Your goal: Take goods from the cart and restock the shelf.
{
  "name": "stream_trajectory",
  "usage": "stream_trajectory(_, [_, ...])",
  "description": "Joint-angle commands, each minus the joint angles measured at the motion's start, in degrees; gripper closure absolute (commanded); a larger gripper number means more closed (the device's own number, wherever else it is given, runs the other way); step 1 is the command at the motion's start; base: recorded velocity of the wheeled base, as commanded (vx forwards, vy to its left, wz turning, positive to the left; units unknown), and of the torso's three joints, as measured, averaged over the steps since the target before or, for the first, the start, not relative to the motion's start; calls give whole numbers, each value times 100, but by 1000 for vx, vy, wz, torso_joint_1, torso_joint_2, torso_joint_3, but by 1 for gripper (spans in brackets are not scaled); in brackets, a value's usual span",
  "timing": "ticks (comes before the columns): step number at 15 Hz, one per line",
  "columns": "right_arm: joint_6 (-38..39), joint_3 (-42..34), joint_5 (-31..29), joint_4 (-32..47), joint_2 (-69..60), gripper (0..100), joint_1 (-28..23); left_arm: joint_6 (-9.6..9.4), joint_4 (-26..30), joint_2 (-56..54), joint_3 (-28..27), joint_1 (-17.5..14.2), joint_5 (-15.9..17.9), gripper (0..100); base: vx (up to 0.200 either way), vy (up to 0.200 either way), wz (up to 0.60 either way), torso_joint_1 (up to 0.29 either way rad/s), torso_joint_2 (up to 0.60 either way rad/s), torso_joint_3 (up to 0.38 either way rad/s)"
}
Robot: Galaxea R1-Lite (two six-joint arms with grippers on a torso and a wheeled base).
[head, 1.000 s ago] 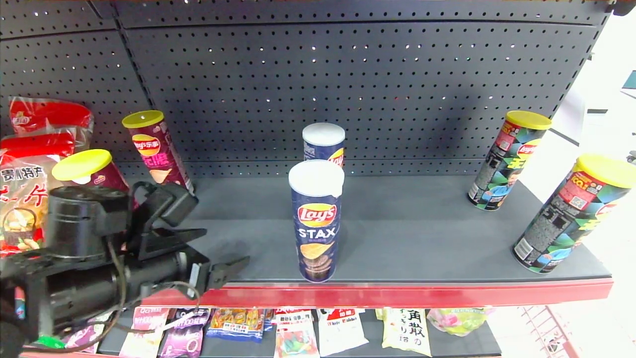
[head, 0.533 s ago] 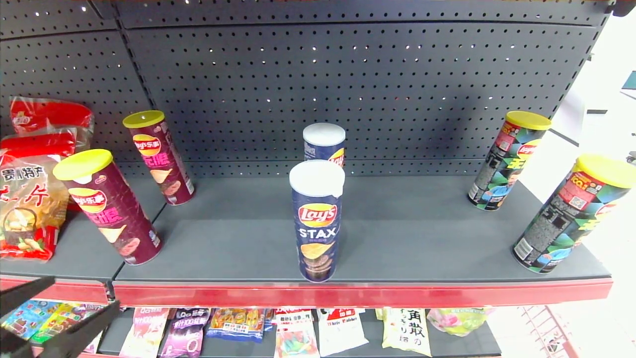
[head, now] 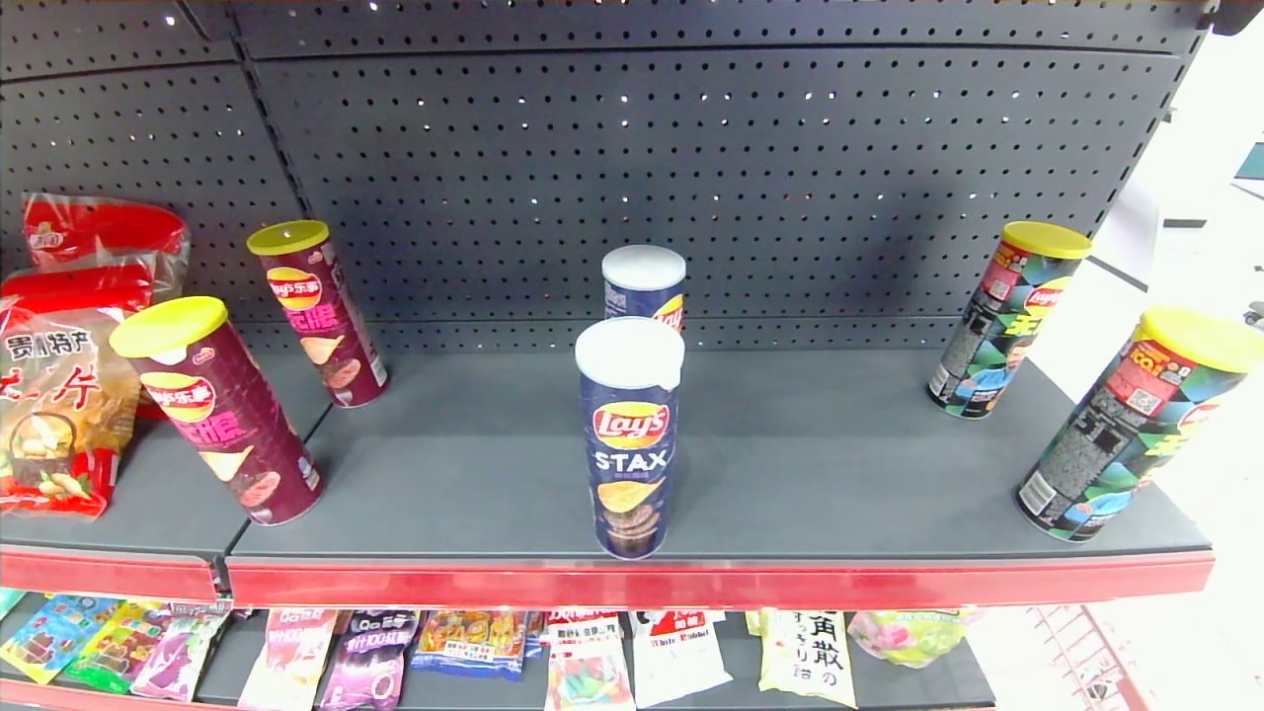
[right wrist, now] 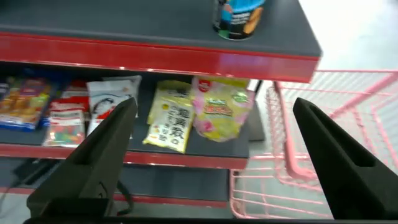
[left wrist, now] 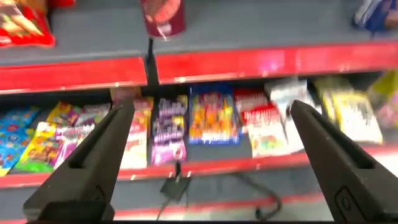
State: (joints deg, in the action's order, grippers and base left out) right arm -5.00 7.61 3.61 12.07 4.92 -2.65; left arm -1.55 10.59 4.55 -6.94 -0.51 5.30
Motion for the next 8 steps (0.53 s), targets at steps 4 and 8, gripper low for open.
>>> stream_trajectory(4, [192, -567, -1020, -1101, -492, 0, 256, 23, -1323, -455, 685, 16, 67, 0, 0, 0, 0, 0, 0, 0])
stream_trajectory(8, [96, -602, -879, -1207, -492, 0, 256, 128, -1323, -455, 694, 16, -908, 0, 0, 0, 0, 0, 0, 0])
